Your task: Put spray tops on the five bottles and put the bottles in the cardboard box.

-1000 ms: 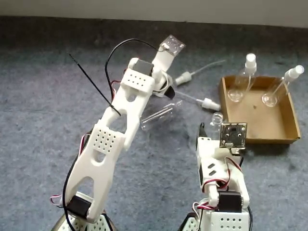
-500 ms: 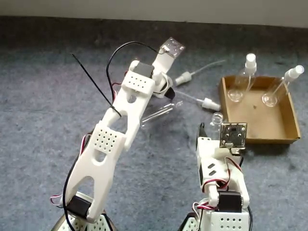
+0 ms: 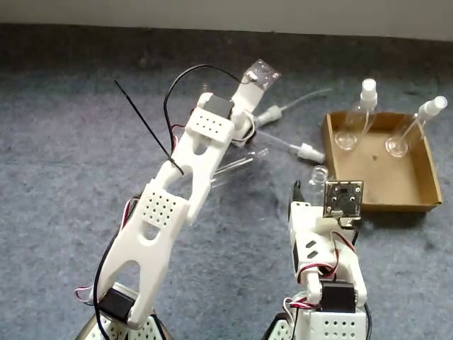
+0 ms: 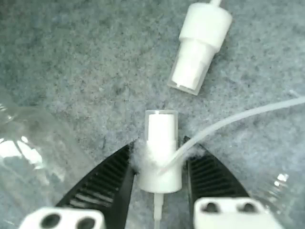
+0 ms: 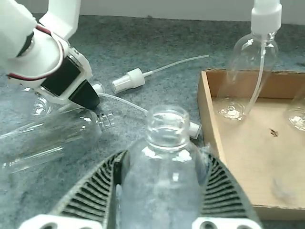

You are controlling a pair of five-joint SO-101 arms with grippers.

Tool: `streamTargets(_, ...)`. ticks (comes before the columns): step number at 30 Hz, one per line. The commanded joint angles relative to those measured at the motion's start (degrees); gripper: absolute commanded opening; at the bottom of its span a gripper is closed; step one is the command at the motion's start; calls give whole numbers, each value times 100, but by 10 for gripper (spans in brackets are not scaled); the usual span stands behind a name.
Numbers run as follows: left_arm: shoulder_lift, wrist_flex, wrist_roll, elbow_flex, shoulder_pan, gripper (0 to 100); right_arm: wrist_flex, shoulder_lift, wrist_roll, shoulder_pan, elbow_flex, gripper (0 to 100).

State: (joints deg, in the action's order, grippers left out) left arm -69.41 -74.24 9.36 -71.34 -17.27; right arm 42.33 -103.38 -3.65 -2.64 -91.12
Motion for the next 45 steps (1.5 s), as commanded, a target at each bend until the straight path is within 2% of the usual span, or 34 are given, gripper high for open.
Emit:
streamTargets(1, 119, 114, 79, -268, 180, 18, 13, 40, 0, -66, 48, 102)
streamTargets(10, 171, 70, 79, -295, 242, 18, 13, 40, 0, -66, 48, 102)
streamTargets(13, 154, 53, 79, -673, 215, 18, 13, 40, 0, -66, 48, 102)
streamTargets(22, 136, -1495, 70, -2422, 57, 18, 13, 40, 0, -66, 48, 102)
streamTargets(33, 303, -1670, 53, -2396, -92, 18, 4, 40, 0, -75, 40, 102)
streamTargets(38, 945, -2277, 53, -2396, -171, 17, -4, 40, 0, -127, 40, 102)
streamTargets(45, 1587, -2558, 44, -2396, -233, 17, -1015, 48, 0, -743, -611, 102)
